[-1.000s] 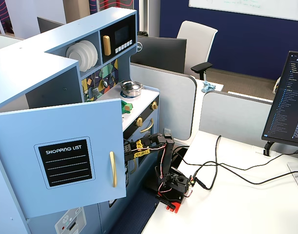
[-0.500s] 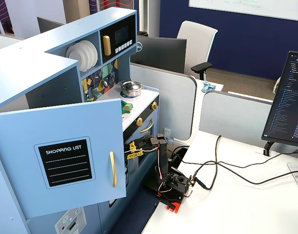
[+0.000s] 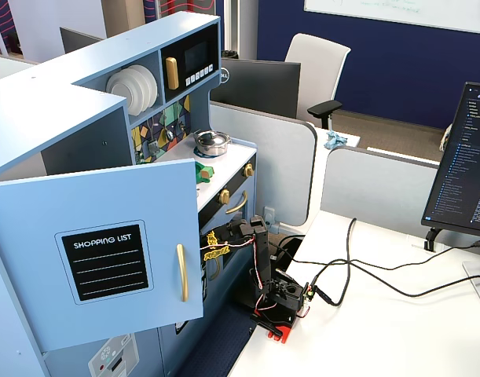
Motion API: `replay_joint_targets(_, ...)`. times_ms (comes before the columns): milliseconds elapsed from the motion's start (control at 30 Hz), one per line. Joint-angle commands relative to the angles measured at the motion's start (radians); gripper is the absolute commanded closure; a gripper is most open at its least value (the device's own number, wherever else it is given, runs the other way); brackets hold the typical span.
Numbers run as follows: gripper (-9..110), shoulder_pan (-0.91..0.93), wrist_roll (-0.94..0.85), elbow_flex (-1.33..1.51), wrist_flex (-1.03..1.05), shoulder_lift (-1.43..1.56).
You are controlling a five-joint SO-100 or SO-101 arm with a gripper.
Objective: Pick up the green pineapple from the left cabinet and place it in the green recipient
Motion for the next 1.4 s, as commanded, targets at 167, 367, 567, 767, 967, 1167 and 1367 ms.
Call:
replay_joint_targets(167,101,-0.028,-0.27,0.129,0.044,0.339)
replay_joint_targets(367,101,-0.028,-0.351,0.29,0.13,0.618)
replay_joint_targets(567,101,-0.049,-0.383,0.46,0.207,0.91)
replay_joint_targets(767,101,0.069,-0.311,0.571,0.339,1.207)
replay_joint_targets(967,101,0.328,-0.196,0.508,0.557,1.359)
replay_joint_targets(1167,101,0.588,-0.048,0.342,0.666,1.25)
replay_joint_targets(1367,101,0.696,0.003,0.183,0.558,0.982)
